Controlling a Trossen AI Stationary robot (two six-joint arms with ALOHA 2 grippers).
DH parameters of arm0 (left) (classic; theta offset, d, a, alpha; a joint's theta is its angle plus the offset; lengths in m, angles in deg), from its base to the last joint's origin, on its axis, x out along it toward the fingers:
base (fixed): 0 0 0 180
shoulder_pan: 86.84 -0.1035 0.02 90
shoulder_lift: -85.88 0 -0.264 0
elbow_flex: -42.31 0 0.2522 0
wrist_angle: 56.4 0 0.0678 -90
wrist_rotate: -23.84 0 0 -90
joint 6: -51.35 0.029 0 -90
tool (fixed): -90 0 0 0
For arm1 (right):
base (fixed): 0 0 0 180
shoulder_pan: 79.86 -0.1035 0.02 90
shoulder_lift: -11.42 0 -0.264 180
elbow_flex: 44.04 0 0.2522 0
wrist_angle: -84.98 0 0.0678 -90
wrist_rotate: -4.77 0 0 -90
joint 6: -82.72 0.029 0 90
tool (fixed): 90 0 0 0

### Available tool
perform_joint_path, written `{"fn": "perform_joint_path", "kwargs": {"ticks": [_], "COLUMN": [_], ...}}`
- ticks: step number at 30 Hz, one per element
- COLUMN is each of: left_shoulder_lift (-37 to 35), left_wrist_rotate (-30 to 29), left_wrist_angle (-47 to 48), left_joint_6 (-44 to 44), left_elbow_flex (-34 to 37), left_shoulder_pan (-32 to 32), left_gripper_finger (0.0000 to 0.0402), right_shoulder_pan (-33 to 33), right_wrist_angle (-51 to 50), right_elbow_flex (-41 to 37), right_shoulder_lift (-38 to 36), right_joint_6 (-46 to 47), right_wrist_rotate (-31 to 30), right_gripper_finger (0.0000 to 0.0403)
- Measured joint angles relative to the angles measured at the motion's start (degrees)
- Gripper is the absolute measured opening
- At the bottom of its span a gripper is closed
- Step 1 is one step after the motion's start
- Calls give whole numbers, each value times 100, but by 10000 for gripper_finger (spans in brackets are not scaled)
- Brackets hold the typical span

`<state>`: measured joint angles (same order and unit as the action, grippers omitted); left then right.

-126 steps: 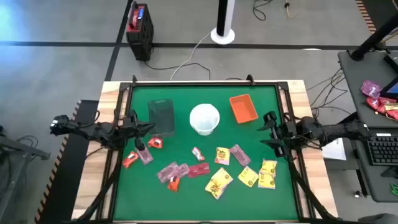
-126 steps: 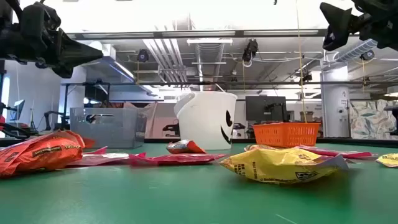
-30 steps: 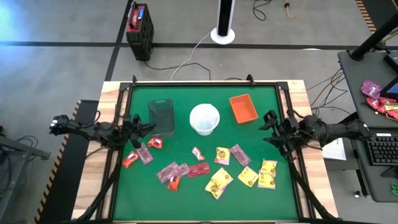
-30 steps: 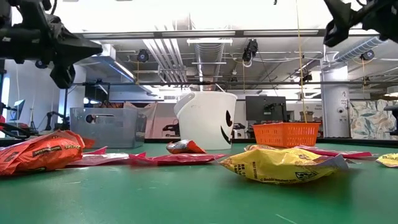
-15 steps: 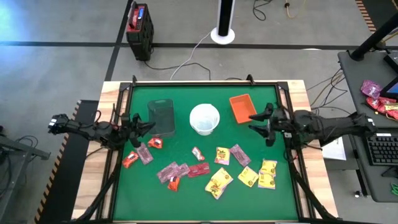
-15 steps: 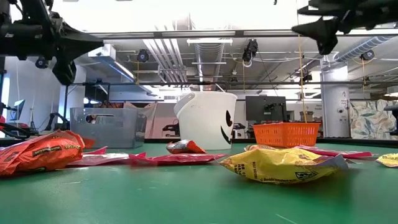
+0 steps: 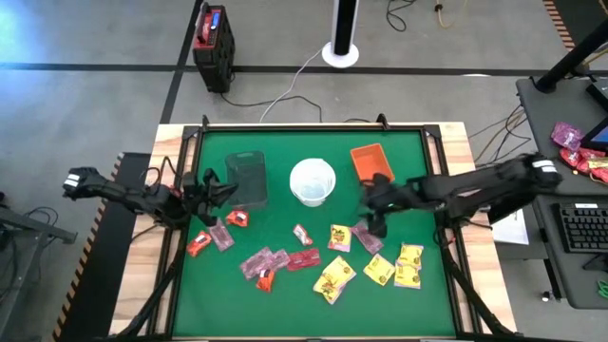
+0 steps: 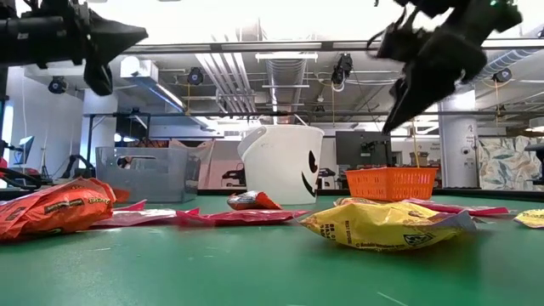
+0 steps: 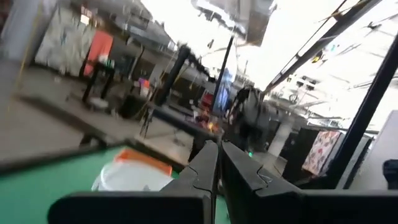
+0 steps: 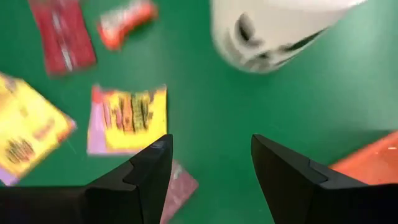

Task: Sort candy by brand, put in halloween buckets
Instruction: Put the yellow candy into the white bucket

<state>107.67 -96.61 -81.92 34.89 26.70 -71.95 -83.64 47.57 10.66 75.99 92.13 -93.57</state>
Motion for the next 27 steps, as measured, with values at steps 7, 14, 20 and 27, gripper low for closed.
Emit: {"fn": "perform_joint_path", "kwargs": {"ticks": [7,14,20,27], "left_shoulder_lift": [634,1450,2064,2549], "left_wrist_rotate": [88,422,420,407], "left_wrist_angle": [-787,648,854,848], "left_joint_6": [1150,1151,1152,1132], "left_elbow_flex": [-251,-1226,-1650,-1915], "left_shoulder_pan": [0,4,4,7], "left_gripper_finger": [2,2,2,2], "right_shoulder_pan": [-10,-15,-37,-71], "right_wrist_angle": [488,794,838,992], "right_elbow_flex": [322,696,755,755], "right_shoulder_lift": [1380,2177,2547,2819], "right_joint_6": [198,199,199,63], "right_wrist_rotate": [415,736,892,990], "right_gripper_finger": [210,210,210,209]}}
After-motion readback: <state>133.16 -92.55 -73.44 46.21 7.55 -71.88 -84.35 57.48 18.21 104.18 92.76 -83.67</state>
